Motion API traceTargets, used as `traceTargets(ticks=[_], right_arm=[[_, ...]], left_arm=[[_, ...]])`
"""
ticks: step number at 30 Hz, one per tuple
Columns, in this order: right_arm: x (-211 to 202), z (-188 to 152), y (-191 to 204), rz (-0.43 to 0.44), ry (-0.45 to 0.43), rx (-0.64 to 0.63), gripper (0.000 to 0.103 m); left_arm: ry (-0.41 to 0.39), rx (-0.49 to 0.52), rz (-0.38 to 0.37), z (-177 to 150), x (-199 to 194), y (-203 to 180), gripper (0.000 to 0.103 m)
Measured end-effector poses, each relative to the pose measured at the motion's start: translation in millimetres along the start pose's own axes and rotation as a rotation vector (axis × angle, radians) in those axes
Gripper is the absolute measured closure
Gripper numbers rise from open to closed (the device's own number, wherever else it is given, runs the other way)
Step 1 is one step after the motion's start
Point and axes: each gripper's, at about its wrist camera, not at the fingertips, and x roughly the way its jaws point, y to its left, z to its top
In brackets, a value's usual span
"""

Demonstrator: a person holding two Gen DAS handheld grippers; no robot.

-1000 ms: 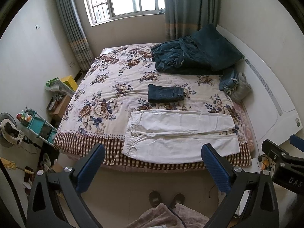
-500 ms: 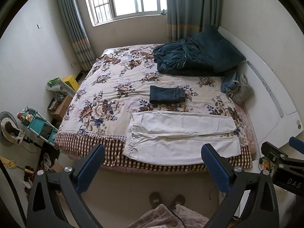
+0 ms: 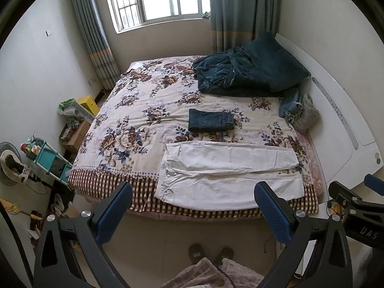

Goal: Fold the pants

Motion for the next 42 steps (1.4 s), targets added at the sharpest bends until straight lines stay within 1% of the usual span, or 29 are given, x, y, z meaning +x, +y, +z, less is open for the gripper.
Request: traceTargets(ticks=[13, 19, 22, 24, 28, 30, 32, 33, 35, 36, 37, 38, 39, 42], right_arm=[[0.6, -0.2, 1.7, 0.001, 0.002, 0.001, 0.0], [2.5, 0.1, 3.7, -0.001, 0.004, 0.0, 0.0], [16.5, -1.3, 3.9, 0.004, 0.011, 0.008, 0.0], [24.9, -0.6, 1.5, 0.0, 0.011, 0.017, 0.0], [55.7, 3.7, -10.4, -0.009, 0.019, 0.042, 0.0], [76.0, 9.7, -18.0, -0.005, 0.033, 0.053, 0.0], [99.3, 23.9, -28.0, -0.002, 0.049, 0.054, 0.0], [110.1, 28.1, -29.8, -0.009, 0.054, 0.054, 0.0], [136.4, 37.3, -33.0, -0.013, 0.063, 0.055, 0.0], [148.6, 40.4, -33.1, -0.028, 0.068, 0.058, 0.0], [161.4, 47.1, -35.8, -0.035, 0.081, 0.06, 0.0], [180.0, 52.5, -36.4, -0.031, 0.096, 0.067, 0.0], [196.0, 55.2, -35.9, -0.045, 0.108, 0.077, 0.0], [246.6, 71.2, -39.2, -0.067, 0.149, 0.096, 0.0]], left_arm=[[0.002, 0.0, 0.0, 0.0, 1.0, -1.0, 0.0], [0.013, -0.004, -0.001, 5.3, 14.4, -14.1, 0.0], [0.013, -0.009, 0.002, 5.0, 19.7, -20.5, 0.0], [0.012, -0.026, 0.006, 6.6, 30.5, -26.1, 0.0], [0.008, -0.065, 0.05, 10.5, 62.6, -35.8, 0.0], [0.027, -0.077, 0.071, 13.9, 80.6, -39.5, 0.0], [0.041, -0.087, 0.082, 16.3, 101.7, -43.9, 0.0], [0.062, -0.084, 0.093, 17.4, 116.1, -47.4, 0.0], [0.089, -0.084, 0.088, 19.3, 137.0, -50.2, 0.0], [0.116, -0.083, 0.099, 20.3, 152.8, -52.5, 0.0], [0.138, -0.082, 0.094, 20.5, 162.7, -53.3, 0.0], [0.155, -0.085, 0.084, 21.8, 175.5, -55.1, 0.0], [0.17, -0.078, 0.096, 23.5, 190.3, -57.6, 0.0], [0.199, -0.06, 0.097, 33.0, 225.5, -61.7, 0.0]])
